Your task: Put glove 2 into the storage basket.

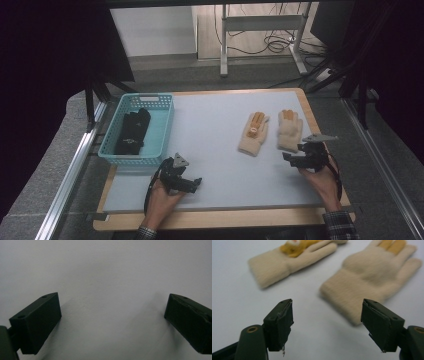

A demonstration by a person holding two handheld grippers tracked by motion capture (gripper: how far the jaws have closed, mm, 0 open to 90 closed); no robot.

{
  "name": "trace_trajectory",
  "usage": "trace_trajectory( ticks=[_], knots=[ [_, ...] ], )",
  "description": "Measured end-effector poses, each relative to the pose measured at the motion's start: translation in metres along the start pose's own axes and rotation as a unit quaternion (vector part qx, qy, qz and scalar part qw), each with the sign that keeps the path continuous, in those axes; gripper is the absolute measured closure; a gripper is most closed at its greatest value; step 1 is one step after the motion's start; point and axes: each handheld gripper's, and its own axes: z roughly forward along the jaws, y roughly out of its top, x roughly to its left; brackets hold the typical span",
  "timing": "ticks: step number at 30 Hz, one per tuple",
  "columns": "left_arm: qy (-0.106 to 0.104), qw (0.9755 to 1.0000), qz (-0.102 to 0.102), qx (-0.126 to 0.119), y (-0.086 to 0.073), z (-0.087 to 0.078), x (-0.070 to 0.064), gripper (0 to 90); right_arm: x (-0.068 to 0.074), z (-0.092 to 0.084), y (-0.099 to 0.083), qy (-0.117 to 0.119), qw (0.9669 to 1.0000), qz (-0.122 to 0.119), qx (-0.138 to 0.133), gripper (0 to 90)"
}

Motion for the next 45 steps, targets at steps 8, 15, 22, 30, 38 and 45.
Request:
trace_trajectory(
  ticks=[8, 15, 22, 30, 38, 45],
  knots=[
    [0.001, 1.0, 0.0, 0.0, 0.0, 0.0, 0.0, 1.5, -0.036, 0.013, 0.021, -0.029, 0.9996, -0.001, -0.001, 37.4],
    [0.001, 1.0, 0.0, -0.001, 0.0, 0.0, 0.0, 1.6, -0.052, 0.029, 0.035, -0.034, 0.9994, 0.006, -0.003, 36.8],
    [0.001, 1.0, -0.001, -0.001, 0.0, 0.0, 0.0, 1.8, -0.061, 0.053, 0.046, -0.026, 0.9995, 0.016, -0.004, 28.0],
    [0.001, 1.0, -0.001, -0.001, 0.0, 0.0, 0.001, 2.1, -0.062, 0.084, 0.049, -0.039, 0.9989, -0.016, 0.022, 25.0],
    [0.002, 1.0, -0.001, -0.002, 0.0, 0.0, 0.0, 2.2, -0.06, 0.088, 0.046, -0.016, 0.9994, 0.006, 0.029, 50.6],
    [0.003, 1.0, -0.001, -0.002, 0.0, 0.0, 0.0, 2.3, -0.056, 0.085, 0.046, -0.01, 0.9993, 0.018, 0.033, 60.0]
  ],
)
